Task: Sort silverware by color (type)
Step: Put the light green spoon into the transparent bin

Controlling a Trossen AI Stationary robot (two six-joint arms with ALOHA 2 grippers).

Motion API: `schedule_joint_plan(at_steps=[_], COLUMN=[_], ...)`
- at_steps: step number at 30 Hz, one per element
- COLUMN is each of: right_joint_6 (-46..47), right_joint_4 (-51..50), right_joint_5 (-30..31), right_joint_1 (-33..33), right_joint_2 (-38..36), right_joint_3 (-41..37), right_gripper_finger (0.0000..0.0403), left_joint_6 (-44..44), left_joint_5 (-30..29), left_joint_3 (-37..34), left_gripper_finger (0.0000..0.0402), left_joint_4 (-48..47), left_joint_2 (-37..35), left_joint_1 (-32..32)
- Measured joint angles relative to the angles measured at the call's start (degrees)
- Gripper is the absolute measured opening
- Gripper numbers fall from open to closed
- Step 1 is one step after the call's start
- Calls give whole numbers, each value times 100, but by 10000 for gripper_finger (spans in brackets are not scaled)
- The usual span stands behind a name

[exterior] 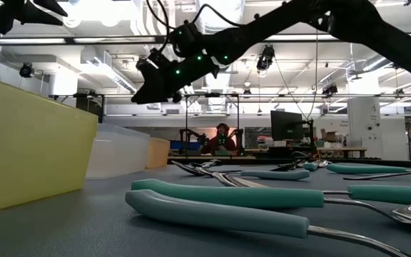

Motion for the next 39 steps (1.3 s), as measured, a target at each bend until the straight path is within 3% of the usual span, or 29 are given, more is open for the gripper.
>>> schedule_joint_plan(at_steps=[7,12,17,21,28,39], right_joint_6=[844,1074,1942,2425,3584,6685], right_joint_4=[-729,-2618,-4690,-5728,-5836,-5237], right_joint_5=[526,1196,1337,1481,1829,1954], right_joint_1=[-21,-270,-542,-630,-621,-332], right_joint_2=[-345,-810,-1036,-1198,-1843,-3495], right_joint_3=[0,7,-36,-396,-2055,-4793], right_gripper_finger=[139,130,123,123,123,121], left_joint_6=[0,156,168,164,155,218], left_joint_5=[267,336,336,337,336,8], left_joint_3=[0,0,0,0,0,0], left_gripper_finger=[115,115,115,115,115,115], left_joint_4=[-95,-115,-115,-109,-100,315], left_joint_2=[0,0,0,29,97,345], left_joint_1=[-2,-2,-1,-2,0,-2])
